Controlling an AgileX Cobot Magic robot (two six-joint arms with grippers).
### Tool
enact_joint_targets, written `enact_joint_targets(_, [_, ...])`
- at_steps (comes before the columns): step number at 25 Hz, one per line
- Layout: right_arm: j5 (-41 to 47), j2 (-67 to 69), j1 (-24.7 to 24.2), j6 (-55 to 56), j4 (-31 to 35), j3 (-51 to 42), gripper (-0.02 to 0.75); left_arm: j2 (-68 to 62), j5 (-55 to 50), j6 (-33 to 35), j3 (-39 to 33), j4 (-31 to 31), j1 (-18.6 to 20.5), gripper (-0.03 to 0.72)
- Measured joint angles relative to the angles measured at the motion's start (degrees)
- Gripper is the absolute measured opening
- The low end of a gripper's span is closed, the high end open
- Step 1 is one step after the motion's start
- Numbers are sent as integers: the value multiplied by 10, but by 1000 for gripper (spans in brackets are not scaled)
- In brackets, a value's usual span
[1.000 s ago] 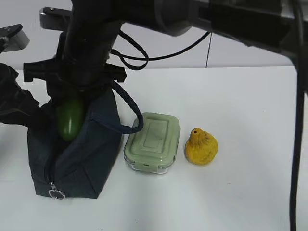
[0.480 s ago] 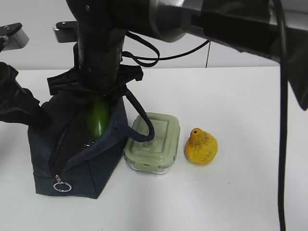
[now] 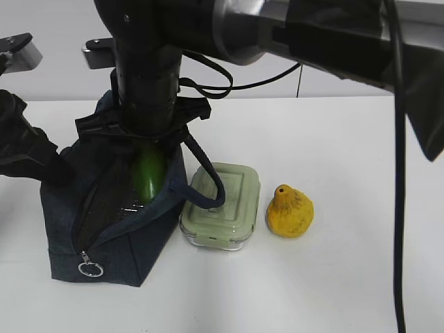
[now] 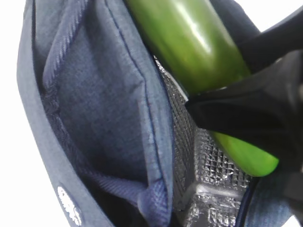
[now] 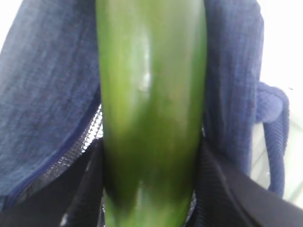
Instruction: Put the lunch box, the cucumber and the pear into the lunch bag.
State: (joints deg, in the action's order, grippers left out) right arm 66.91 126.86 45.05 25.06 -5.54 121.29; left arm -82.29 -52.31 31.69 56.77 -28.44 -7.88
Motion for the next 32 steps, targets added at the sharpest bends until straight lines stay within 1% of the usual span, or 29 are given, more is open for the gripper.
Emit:
enact_joint_targets(3, [1,7,0,-4,8,0,383,0,0,0,0,0,0,2])
enact_joint_targets(4, [1,8,0,-11,12,0,398,0,0,0,0,0,0,2])
enact_joint_targets(7, [0,8,0,-22,18,0,483,0,0,0,0,0,0,2])
enact_joint_targets(8, [0,8,0,-25,18,0,531,0,0,0,0,0,0,2])
enact_joint_targets(10, [0,8,0,-31,18,0,573,0,0,0,0,0,0,2])
enact_joint_targets(11, [0,8,0,-33,18,0,580,0,0,0,0,0,0,2])
enact_joint_targets(18, [-2,-2,0,-59,18,0,570,0,0,0,0,0,0,1])
enact_joint_targets(24, [-5,-58,0,-76,-24,0,569,0,0,0,0,0,0,1])
enact_joint_targets(25, [-1,-69,0,-81,-41,0,569,0,0,0,0,0,0,1])
enact_joint_targets(27, [10,-78,-7,-92,-50,0,569,0,0,0,0,1,0,1])
enact_joint_targets(29, [27,-80,-18,-110,-39,0,569,0,0,0,0,2,0,1])
enact_joint_targets(32, [41,-81,-56,-129,0,0,569,0,0,0,0,2,0,1])
